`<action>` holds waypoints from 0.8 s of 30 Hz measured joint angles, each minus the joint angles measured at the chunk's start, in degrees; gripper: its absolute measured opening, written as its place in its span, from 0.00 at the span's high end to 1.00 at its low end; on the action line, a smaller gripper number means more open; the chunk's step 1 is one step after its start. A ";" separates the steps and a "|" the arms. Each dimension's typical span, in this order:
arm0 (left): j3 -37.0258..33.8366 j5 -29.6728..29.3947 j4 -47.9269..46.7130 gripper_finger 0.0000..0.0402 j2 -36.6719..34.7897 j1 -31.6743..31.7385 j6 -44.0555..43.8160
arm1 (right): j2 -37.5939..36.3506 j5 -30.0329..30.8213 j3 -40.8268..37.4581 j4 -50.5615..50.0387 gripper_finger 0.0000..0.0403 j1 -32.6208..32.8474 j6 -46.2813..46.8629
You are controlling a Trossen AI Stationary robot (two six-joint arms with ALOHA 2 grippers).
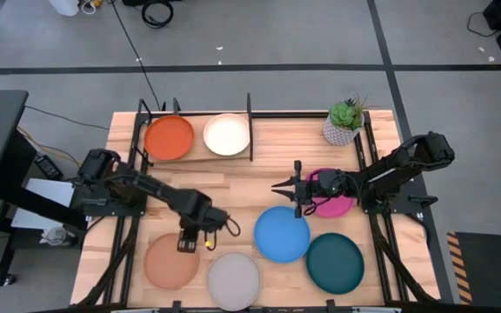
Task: Place and stack plates onto a shelf
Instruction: Stack the brown plate on top of the peach plate on the shelf
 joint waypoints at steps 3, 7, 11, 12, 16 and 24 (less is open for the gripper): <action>0.00 -3.27 0.10 0.70 0.00 -1.81 -1.71 | 0.00 -1.31 0.00 0.36 0.86 -0.56 -0.70; -2.19 -3.62 4.33 0.70 0.00 -3.73 -4.18 | 0.00 -3.12 0.00 0.35 0.86 -1.28 -1.06; -4.72 -2.20 6.01 0.70 0.02 -5.64 -4.95 | 0.00 -3.22 0.00 0.30 0.86 -1.72 -1.05; -5.09 -2.21 6.05 0.70 0.02 -6.03 -5.31 | 0.00 -3.22 0.00 0.31 0.86 -1.75 -1.04; -6.76 -3.57 6.19 0.70 0.02 -7.14 -5.93 | 0.00 -3.24 0.00 0.31 0.86 -1.73 -1.04; -11.17 -4.11 8.06 0.82 0.02 -8.34 -5.80 | 0.00 -3.26 0.00 0.31 0.86 -1.73 -0.65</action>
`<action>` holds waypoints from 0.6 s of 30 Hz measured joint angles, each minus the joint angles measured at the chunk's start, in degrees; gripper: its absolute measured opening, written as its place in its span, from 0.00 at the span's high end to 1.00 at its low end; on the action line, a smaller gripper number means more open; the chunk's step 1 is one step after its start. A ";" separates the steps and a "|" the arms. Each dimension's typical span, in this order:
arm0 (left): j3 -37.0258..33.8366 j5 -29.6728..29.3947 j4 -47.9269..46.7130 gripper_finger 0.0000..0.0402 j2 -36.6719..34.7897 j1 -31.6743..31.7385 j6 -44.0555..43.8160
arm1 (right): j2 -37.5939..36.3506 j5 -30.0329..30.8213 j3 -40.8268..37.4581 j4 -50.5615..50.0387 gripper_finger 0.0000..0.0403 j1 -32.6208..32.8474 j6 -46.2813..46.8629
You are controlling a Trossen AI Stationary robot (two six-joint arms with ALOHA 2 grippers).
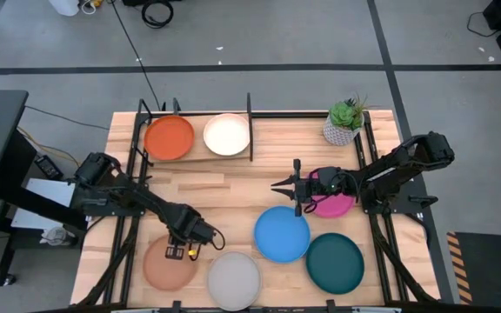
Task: Place and stack plates onto a shelf
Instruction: Stack the brown plate on top of the peach plate on the shelf
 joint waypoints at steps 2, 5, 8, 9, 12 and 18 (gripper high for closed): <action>0.10 0.19 -0.44 0.89 0.00 0.19 1.15 | 0.00 0.00 0.00 0.00 0.86 0.00 0.00; 1.70 0.58 -4.08 0.96 0.00 0.84 2.09 | -0.01 0.00 0.00 0.00 0.86 0.00 0.00; 4.93 -0.21 -10.89 0.96 -0.05 2.81 3.23 | -0.02 -0.02 0.00 0.00 0.86 0.00 0.00; 5.94 -1.30 -12.61 0.96 -0.46 3.65 4.30 | 0.00 -0.02 0.00 0.00 0.86 0.00 0.00; 7.56 -4.28 -13.76 0.96 -4.09 7.63 6.33 | -0.02 -0.07 0.00 0.36 0.86 0.00 0.07; 7.52 -7.10 -14.64 0.96 -12.09 21.48 12.57 | -0.02 -1.95 0.00 0.48 0.86 0.02 1.30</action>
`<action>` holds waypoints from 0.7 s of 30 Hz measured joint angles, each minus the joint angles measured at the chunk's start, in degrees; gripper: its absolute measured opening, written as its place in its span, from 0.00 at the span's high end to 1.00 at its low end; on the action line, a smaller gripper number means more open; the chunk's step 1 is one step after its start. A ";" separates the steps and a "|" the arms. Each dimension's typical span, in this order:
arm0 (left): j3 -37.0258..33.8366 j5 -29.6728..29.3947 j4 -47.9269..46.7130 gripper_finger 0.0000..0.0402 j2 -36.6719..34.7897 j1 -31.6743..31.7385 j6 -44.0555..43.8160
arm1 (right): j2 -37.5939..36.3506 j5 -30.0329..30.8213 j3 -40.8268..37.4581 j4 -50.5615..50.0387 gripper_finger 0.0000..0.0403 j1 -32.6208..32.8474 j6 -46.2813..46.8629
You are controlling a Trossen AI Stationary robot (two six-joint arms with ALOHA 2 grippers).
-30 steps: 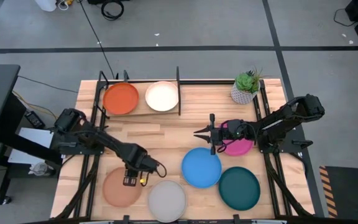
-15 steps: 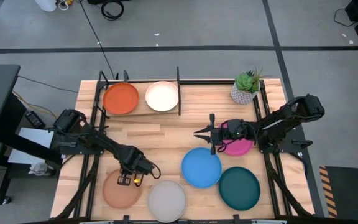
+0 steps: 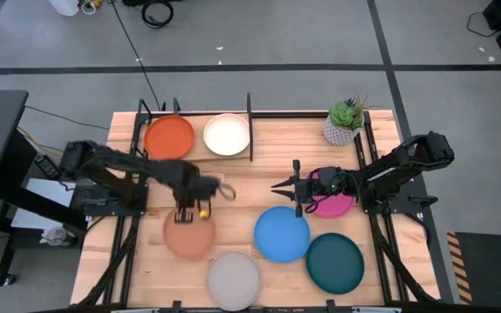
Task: Place and stack plates onto a shelf
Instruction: Stack the brown plate on top of the peach plate on the shelf
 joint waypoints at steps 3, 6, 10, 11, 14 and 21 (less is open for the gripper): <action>0.02 0.03 0.01 0.96 -2.50 8.80 5.72 | 0.00 -0.80 0.00 -0.02 0.86 0.00 1.02; 0.45 -0.15 0.26 0.96 -3.17 18.38 10.01 | 0.00 -0.80 0.00 -0.10 0.86 0.00 1.84; 2.66 -1.21 2.96 0.96 -2.95 30.49 11.31 | 0.00 -0.78 0.00 -0.58 0.86 0.00 3.21; 3.45 -1.25 3.90 0.96 -2.88 33.16 11.12 | 0.00 -0.78 0.00 -0.69 0.86 0.00 3.47; 6.92 -1.20 5.52 0.96 -2.88 40.08 8.07 | 0.00 -0.78 -0.01 -1.21 0.86 0.02 4.61; 13.61 -0.53 6.34 0.96 -1.49 52.98 -2.06 | 0.00 -0.78 -0.02 -1.38 0.86 0.37 4.77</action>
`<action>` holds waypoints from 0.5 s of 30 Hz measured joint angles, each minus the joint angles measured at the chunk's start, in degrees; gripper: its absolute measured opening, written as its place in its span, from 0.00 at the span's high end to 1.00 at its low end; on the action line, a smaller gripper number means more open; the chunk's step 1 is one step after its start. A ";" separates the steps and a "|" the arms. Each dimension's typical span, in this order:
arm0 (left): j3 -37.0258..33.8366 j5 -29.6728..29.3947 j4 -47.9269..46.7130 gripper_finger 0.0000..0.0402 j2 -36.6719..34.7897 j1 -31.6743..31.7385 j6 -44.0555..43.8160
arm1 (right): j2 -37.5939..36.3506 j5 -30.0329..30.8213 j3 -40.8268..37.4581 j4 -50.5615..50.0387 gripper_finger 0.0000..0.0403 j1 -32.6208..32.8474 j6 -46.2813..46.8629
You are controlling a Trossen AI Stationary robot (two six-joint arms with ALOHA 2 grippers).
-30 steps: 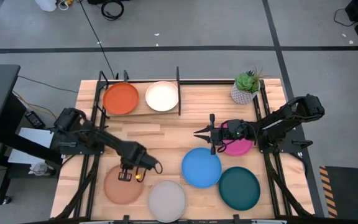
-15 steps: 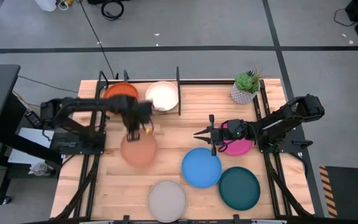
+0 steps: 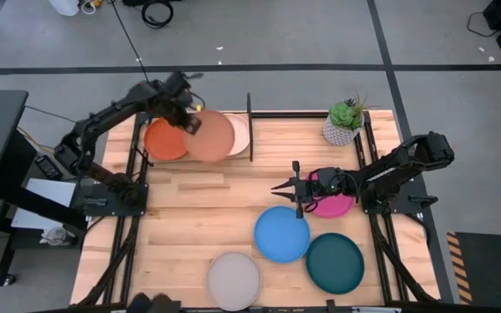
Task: Place and stack plates onto a shelf
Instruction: Stack the brown plate on top of the peach plate on the shelf
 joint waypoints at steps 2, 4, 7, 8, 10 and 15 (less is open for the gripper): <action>0.84 0.47 -0.35 0.96 1.28 2.62 -0.19 | 0.00 0.00 -0.01 0.02 0.86 0.22 -0.01; 2.19 1.54 0.28 0.96 3.30 3.86 -1.06 | 0.00 0.00 -0.01 0.07 0.86 0.24 -0.02; 4.46 3.06 0.03 0.96 7.04 4.29 -1.40 | 0.00 0.02 -0.01 0.46 0.86 0.22 -0.04; 5.48 3.31 0.31 0.96 8.31 4.09 -1.37 | 0.00 0.01 -0.01 0.44 0.86 0.22 -0.07; 7.59 3.71 0.75 0.96 10.83 3.74 -1.16 | 0.00 0.02 -0.01 0.47 0.86 0.22 -0.40; 12.02 3.72 0.65 0.96 16.67 2.61 -0.13 | 0.00 0.11 -0.01 0.42 0.86 0.22 -0.94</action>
